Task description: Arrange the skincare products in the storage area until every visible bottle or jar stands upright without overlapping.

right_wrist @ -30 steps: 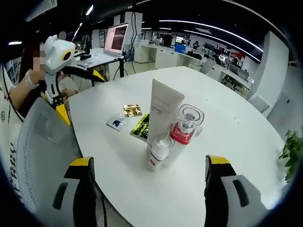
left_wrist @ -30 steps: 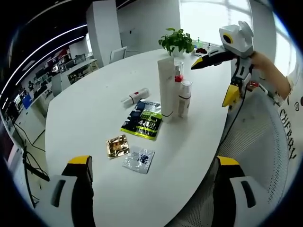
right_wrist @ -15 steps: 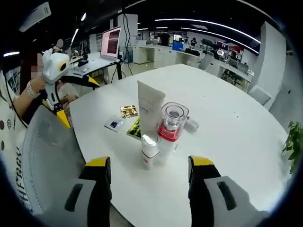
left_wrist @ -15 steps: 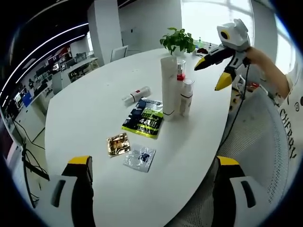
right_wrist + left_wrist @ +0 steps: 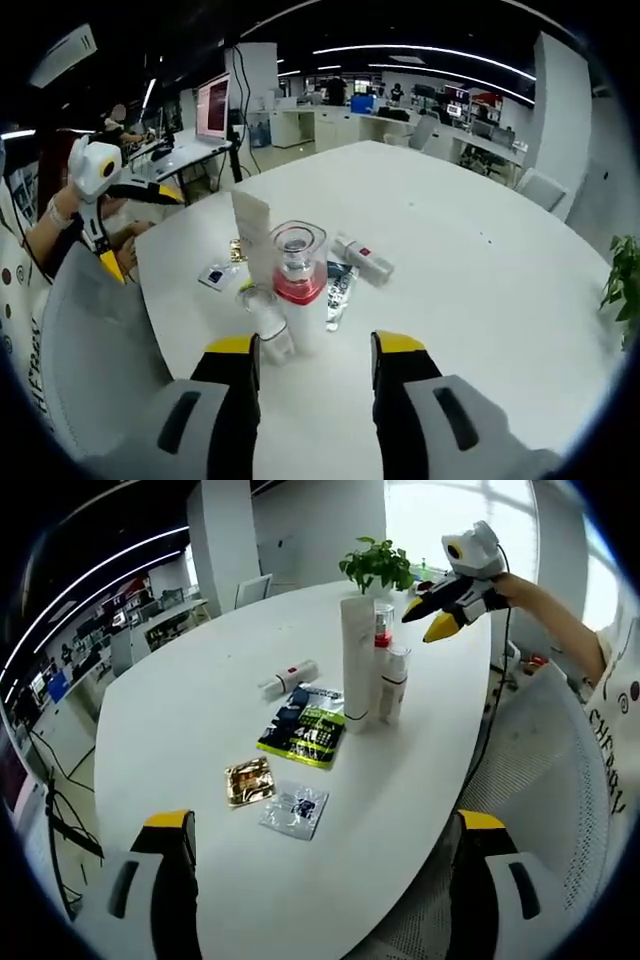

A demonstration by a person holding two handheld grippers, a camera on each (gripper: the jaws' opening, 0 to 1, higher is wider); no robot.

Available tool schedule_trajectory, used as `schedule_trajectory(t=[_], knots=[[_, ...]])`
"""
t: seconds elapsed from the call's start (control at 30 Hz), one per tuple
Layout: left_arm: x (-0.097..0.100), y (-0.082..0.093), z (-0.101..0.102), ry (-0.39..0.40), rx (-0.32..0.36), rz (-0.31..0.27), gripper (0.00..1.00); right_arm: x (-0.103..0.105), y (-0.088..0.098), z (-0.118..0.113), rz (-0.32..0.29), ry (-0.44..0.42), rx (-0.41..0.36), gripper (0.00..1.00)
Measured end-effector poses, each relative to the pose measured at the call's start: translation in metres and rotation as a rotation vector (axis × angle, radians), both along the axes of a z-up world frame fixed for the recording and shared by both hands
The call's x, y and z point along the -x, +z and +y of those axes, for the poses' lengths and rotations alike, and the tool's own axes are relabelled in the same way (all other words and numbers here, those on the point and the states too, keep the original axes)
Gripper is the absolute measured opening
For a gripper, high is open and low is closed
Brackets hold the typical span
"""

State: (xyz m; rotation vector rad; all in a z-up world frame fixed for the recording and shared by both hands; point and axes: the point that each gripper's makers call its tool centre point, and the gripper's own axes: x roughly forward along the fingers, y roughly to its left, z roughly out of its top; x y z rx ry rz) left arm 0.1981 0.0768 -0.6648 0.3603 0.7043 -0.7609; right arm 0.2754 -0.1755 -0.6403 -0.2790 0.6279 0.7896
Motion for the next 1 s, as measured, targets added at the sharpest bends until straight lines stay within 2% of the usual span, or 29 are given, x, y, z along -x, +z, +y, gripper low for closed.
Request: schedule_trajectory(t=[0.2,0.4,0.5,0.67,0.77,1.0], knots=[[-0.001,-0.001,0.001,0.007,0.000,0.005,0.99,-0.012,-0.006,-0.011,0.022,-0.017,0.010,0.40],[0.001,-0.002,-0.006,-0.004,0.010,0.016,0.99,-0.037,-0.010,-0.022,0.015,-0.029,0.040,0.37],[0.001,-0.003,-0.007,-0.004,0.012,0.020,0.99,-0.045,-0.011,-0.018,0.015,-0.016,0.039,0.37],[0.000,-0.004,-0.007,-0.003,0.012,0.025,0.99,-0.062,-0.013,-0.017,-0.011,0.006,0.098,0.34],[0.000,-0.005,-0.007,-0.004,0.011,0.032,0.99,-0.071,-0.014,-0.014,-0.002,0.013,0.090,0.34],[-0.004,-0.009,-0.009,-0.013,0.020,0.046,0.99,-0.096,-0.020,-0.002,-0.002,0.075,0.138,0.35]])
